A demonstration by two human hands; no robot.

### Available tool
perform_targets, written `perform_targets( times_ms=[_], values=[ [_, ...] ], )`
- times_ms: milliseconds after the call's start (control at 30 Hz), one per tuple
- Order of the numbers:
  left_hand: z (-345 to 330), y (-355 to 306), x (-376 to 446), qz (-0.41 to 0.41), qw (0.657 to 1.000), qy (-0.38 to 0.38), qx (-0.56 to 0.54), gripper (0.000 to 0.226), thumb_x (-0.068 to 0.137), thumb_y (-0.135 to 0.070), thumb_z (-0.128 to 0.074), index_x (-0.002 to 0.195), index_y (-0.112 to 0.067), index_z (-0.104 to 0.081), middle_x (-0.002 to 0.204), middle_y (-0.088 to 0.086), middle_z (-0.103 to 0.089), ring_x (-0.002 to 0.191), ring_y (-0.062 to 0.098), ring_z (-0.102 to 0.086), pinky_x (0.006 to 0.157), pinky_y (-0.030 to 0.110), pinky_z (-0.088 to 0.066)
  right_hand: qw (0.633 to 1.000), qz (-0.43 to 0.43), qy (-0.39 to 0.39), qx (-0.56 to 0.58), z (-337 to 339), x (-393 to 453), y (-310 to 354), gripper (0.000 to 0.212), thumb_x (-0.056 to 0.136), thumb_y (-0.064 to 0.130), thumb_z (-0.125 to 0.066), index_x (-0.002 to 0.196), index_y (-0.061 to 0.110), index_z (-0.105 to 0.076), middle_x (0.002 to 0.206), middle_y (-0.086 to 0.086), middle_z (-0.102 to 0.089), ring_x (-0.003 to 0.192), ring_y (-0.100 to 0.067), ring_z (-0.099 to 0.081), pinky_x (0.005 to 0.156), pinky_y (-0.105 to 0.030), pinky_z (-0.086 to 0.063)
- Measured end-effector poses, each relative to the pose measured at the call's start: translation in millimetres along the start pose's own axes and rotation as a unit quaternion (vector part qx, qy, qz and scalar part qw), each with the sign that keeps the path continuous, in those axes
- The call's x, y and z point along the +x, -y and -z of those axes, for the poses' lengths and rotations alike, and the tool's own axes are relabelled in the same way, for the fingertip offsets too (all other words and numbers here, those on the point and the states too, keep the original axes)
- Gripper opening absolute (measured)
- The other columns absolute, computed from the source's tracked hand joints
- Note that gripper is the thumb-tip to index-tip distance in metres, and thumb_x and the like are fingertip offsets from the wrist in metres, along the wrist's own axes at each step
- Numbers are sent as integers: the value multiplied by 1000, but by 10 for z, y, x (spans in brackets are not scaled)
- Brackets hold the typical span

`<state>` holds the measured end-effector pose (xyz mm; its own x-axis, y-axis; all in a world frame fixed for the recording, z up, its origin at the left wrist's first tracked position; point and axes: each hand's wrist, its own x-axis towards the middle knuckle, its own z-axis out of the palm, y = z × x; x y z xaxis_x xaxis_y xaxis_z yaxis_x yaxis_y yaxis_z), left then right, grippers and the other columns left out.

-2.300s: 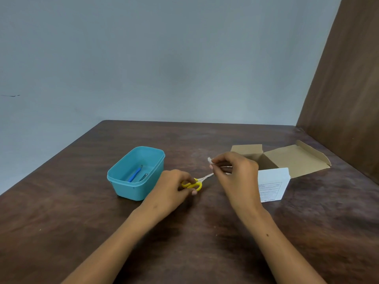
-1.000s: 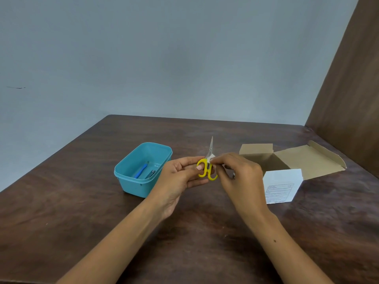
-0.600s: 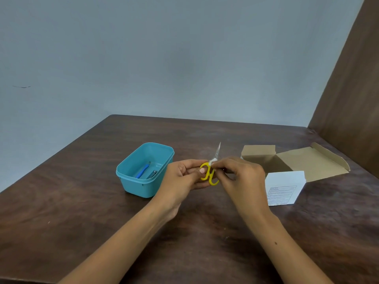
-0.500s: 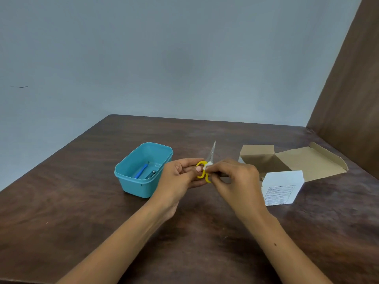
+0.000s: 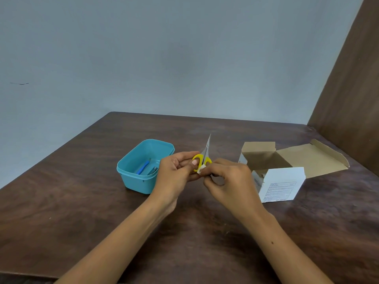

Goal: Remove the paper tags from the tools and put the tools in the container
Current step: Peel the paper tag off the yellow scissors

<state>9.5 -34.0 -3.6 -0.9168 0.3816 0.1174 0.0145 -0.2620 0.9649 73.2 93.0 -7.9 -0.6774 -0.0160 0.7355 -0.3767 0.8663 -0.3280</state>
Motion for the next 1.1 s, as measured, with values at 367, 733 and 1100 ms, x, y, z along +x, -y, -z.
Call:
perform_targets(
  times_ms=[367,733,1100],
  values=[
    [10,9,-35,-14,999,-6,35,19,79,-2,-69,98,-1,-70,85,9,-75,77,13,-71,69,24,-59,998,19,58,-20,3,-23,3,15,74,9,-66,81,18,-75,82,5,-73,76,-12,-67,64,-34,-56],
    [-31,9,-64,0,999,-33,-26,20,80,-1,-68,99,5,-65,86,19,-74,79,23,-73,68,28,-60,996,10,66,-62,211,-1,-122,10,66,20,-64,65,23,-74,67,10,-70,62,-8,-64,54,-29,-52],
    [-46,-1,-90,8,1000,-19,-10,20,78,3,-69,97,7,-65,80,14,-75,71,19,-73,59,23,-58,999,4,-33,12,149,24,-197,16,72,0,-71,80,13,-75,81,4,-73,74,-6,-67,65,-26,-53]
  ],
)
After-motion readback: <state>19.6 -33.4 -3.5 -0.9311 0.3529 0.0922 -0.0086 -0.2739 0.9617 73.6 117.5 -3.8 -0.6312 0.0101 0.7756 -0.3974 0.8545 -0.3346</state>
